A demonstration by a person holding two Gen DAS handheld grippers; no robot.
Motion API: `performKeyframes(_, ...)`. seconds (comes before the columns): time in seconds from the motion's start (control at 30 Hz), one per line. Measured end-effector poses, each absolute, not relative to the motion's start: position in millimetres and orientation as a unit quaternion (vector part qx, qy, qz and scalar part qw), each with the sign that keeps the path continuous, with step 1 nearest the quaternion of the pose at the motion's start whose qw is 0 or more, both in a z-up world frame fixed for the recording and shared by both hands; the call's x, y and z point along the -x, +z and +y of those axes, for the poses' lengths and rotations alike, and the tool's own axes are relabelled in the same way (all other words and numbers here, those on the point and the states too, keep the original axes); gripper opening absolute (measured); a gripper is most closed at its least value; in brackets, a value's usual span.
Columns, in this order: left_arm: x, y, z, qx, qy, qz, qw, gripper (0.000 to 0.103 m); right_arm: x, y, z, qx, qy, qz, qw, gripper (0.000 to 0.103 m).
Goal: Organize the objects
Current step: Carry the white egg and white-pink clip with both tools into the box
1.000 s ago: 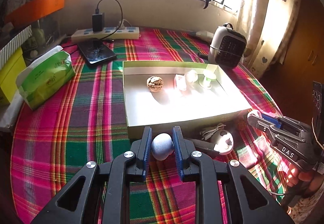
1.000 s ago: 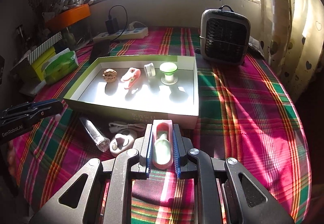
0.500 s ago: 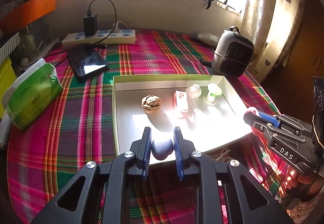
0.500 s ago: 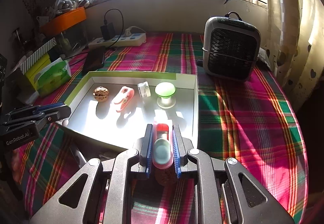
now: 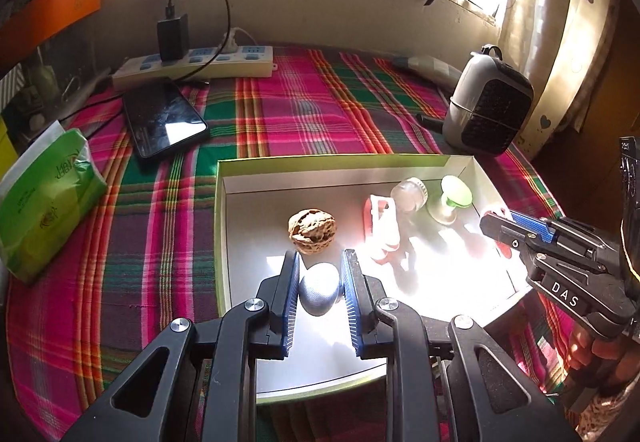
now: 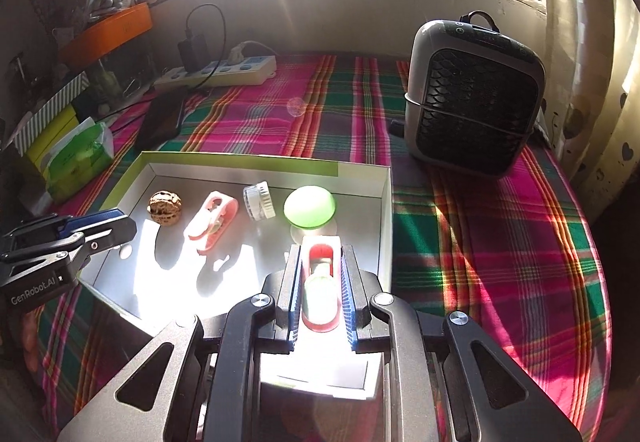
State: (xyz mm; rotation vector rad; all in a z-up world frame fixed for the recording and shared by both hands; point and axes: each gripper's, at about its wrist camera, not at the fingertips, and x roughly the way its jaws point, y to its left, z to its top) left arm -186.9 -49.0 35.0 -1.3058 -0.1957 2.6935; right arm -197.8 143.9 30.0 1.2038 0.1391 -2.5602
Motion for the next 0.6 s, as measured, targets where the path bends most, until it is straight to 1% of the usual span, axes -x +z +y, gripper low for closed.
performKeyframes(0.37, 205, 19, -48, 0.452, 0.888, -0.061, 0.060, 0.019, 218, 16, 141, -0.437, -0.885, 0.050, 0.154, 0.018)
performKeyframes(0.6, 213, 18, -43, 0.451, 0.889, -0.051, 0.057, 0.019, 223, 12, 137, -0.437, -0.884, 0.055, 0.157, 0.018)
